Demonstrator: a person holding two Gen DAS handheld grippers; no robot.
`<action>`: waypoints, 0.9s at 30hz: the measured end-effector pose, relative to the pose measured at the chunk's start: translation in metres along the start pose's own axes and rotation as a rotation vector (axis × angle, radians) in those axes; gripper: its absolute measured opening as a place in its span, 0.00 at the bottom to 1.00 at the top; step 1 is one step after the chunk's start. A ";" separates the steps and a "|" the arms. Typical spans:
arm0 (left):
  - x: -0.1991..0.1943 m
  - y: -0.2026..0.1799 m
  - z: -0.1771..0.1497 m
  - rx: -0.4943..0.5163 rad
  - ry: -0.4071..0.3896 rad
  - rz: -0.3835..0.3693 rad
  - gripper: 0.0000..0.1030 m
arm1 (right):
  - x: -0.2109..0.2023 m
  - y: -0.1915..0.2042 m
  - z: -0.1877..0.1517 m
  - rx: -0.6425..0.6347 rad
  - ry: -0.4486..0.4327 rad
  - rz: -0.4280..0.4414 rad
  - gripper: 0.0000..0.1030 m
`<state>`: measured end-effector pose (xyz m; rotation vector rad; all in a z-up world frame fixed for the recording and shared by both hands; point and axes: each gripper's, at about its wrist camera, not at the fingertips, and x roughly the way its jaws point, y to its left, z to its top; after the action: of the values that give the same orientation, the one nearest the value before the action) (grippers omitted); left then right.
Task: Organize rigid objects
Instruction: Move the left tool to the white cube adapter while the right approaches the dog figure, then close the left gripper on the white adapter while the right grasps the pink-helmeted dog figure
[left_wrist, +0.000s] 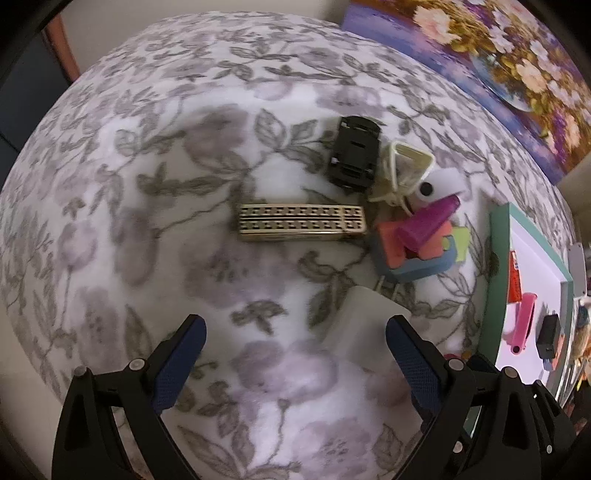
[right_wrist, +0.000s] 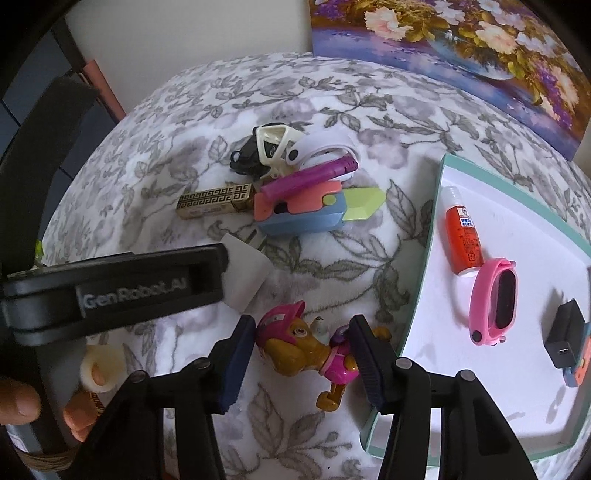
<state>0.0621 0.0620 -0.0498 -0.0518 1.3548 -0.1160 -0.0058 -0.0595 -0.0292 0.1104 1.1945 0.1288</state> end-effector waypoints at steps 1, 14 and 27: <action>0.000 -0.002 0.000 0.008 0.001 -0.005 0.95 | 0.000 -0.001 0.000 0.000 0.000 0.000 0.54; 0.012 -0.034 0.004 0.116 0.015 -0.015 0.82 | 0.001 -0.002 0.002 0.006 -0.001 0.007 0.54; 0.017 -0.031 -0.003 0.118 0.029 -0.045 0.45 | 0.002 -0.001 0.001 0.003 0.001 0.006 0.54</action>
<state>0.0612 0.0294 -0.0634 0.0183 1.3740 -0.2350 -0.0040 -0.0600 -0.0304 0.1170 1.1951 0.1320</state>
